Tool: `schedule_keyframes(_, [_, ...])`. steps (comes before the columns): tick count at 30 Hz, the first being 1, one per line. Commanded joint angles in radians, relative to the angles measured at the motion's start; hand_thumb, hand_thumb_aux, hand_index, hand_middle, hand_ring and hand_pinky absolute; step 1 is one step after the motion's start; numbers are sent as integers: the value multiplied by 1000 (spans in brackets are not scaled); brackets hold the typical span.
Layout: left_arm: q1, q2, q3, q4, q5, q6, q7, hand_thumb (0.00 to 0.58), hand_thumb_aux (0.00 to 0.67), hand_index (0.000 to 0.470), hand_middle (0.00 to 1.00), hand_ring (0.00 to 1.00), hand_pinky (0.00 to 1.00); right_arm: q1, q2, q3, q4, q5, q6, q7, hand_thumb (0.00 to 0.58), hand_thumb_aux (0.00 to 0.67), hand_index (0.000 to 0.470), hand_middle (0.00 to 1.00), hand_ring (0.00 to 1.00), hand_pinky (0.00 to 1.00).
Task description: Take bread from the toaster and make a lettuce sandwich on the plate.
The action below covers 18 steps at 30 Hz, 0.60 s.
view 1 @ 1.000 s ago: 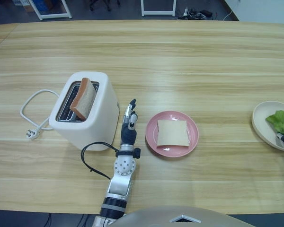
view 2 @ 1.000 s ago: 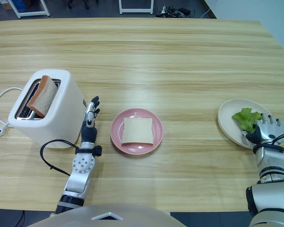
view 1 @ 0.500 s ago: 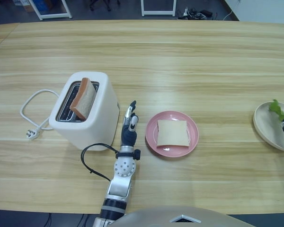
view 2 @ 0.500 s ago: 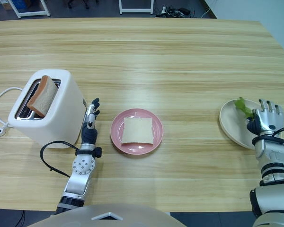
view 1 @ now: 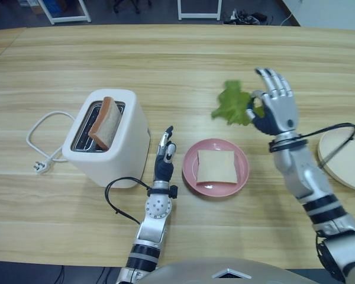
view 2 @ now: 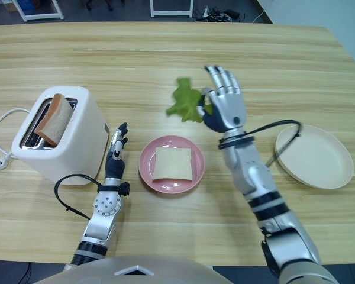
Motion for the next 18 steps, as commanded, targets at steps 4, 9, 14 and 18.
schedule_keyframes(4, [-20,-12,-1,45,18,-7,1,0,0,0,0,0,0,-21,99,108,175,-50,-50,-4,580,670,470,0,0,0])
schedule_keyframes(9, [-20,-17,-5,54,25,-9,3,0,0,0,0,0,0,92,59,96,71,-54,-61,15,580,670,470,0,0,0])
schedule_keyframes(14, [-17,-21,0,57,33,-10,5,0,0,0,0,0,0,197,17,71,-67,-57,-61,55,580,670,470,0,0,0])
schedule_keyframes(18, [-15,-22,-1,63,35,-10,6,0,0,0,0,0,0,250,10,53,-110,-44,-68,75,580,670,470,0,0,0])
